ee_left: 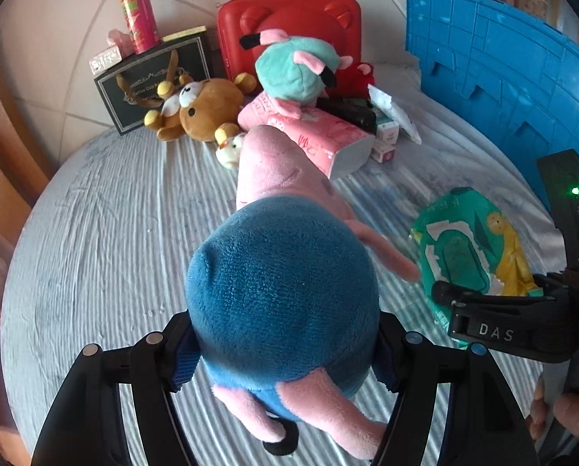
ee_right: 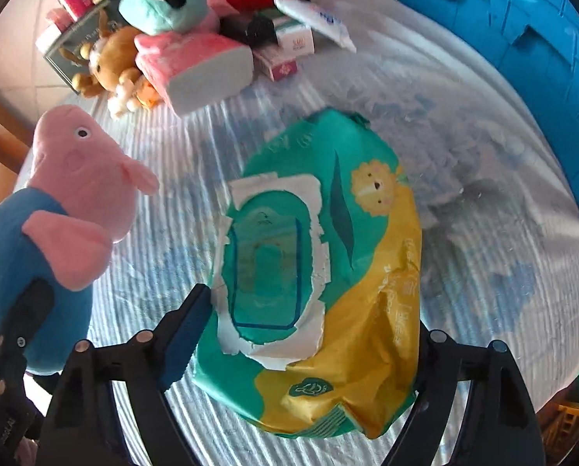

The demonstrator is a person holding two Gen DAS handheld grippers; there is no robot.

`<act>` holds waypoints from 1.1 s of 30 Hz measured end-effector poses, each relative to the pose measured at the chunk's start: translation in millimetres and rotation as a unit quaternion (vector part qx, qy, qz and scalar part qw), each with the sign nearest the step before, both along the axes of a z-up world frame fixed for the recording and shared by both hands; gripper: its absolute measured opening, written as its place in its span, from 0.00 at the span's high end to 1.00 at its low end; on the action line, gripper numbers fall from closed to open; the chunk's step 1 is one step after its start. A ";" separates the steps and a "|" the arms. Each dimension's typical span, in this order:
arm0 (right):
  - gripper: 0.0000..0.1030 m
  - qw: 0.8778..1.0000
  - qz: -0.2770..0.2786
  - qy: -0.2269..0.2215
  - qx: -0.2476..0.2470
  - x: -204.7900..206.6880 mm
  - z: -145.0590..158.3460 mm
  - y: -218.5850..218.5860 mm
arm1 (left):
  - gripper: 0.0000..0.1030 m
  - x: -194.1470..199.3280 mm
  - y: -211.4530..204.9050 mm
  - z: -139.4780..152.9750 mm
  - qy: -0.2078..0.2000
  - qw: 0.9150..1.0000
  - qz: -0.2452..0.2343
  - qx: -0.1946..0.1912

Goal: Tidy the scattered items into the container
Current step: 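Carry the wipes pack in the right tool while the left tool carries the pig toward the bin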

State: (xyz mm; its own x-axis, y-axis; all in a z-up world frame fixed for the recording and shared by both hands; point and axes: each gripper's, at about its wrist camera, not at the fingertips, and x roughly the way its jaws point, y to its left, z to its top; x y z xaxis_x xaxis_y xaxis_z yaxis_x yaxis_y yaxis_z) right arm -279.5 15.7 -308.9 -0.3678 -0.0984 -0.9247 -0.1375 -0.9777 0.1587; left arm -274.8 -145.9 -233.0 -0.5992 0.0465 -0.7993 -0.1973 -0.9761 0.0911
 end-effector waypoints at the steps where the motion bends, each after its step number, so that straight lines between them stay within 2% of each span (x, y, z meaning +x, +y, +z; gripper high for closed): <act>1: 0.19 1.000 0.006 0.007 0.000 -0.8 6.3 0.6 | 0.32 -0.1 3.5 5.5 0.005 1.000 0.002 0.002; 6: 0.19 0.999 0.027 0.045 -0.012 -1.1 38.9 18.0 | 0.32 6.2 20.6 29.4 0.029 0.999 0.027 0.007; 14: 0.19 0.985 0.071 0.159 -0.014 7.0 133.9 45.4 | 0.32 27.7 47.5 92.3 0.095 0.994 0.055 0.013; 19: 0.19 0.975 0.062 0.212 0.000 29.3 182.9 50.9 | 0.32 37.7 59.3 127.9 0.140 0.989 0.032 0.025; 25: 0.19 0.967 0.031 0.253 0.024 46.2 225.5 69.6 | 0.32 47.2 81.7 161.4 0.177 0.983 0.007 0.052; 29: 0.19 0.961 0.015 0.276 0.030 54.8 247.0 97.4 | 0.32 51.0 113.3 179.8 0.194 0.979 -0.016 0.062; 33: 0.19 0.953 -0.003 0.300 0.037 58.1 265.8 140.8 | 0.32 52.2 163.3 197.4 0.217 0.973 -0.034 0.071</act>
